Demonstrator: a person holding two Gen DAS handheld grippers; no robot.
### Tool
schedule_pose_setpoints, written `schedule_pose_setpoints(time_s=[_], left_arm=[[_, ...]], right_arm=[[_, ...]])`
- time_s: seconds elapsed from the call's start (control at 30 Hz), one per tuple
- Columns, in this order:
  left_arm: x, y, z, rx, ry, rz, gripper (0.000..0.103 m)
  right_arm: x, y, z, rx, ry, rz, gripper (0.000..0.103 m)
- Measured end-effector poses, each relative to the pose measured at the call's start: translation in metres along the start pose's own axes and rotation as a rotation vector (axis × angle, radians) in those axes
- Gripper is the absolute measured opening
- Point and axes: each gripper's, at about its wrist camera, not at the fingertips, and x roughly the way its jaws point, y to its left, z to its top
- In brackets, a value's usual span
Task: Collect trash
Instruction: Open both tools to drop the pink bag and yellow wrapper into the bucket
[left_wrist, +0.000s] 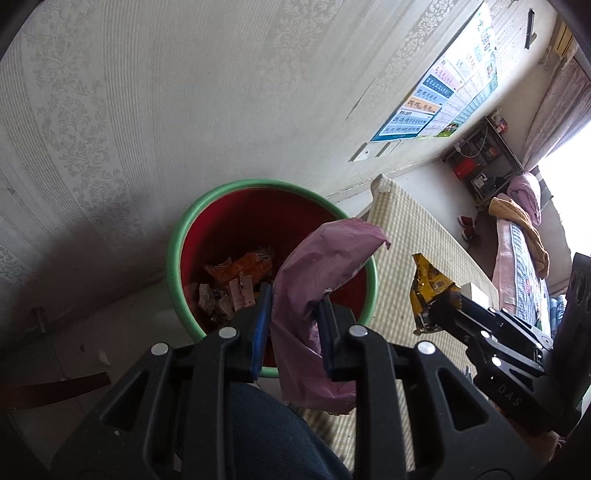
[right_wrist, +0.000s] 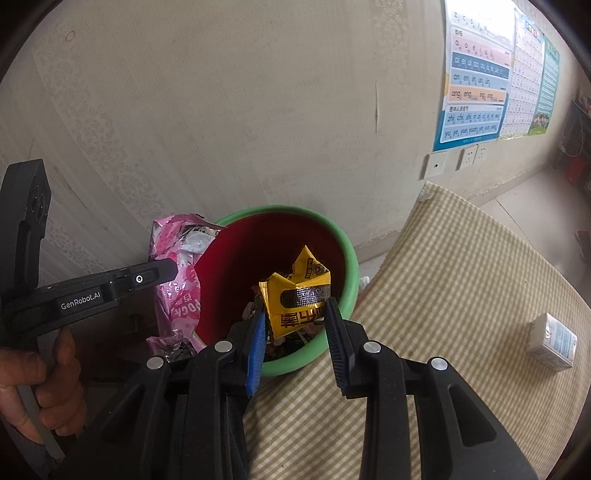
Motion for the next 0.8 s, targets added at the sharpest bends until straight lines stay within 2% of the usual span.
schedule_pose_setpoints(time_s=[0.4,0.53,0.63,0.7,0.73,0.8], left_arm=[[0.014,0.022,0.022,-0.044,-0.003,0.014,0.024],[0.015,0.025,0.028,-0.052,-0.008,0.014,0.026],[0.014,0.029,0.032,-0.064,-0.013,0.019,0.041],[0.014,0.032,0.032,-0.073,-0.018,0.024,0.06],[0.014,0.033,0.032,-0.08,-0.019,0.023,0.064],[0.013,0.035,0.03,-0.092,-0.018,0.018,0.072]], right_arm=[[0.038,0.016,0.023,-0.046,0.03,0.025,0.03],[0.046,0.015,0.028,-0.041,0.035,0.024,0.033],[0.05,0.013,0.029,-0.03,0.043,0.019,0.039],[0.051,0.012,0.029,-0.025,0.048,0.017,0.052],[0.051,0.012,0.028,-0.022,0.045,0.011,0.06],[0.049,0.011,0.026,-0.022,0.042,0.003,0.066]])
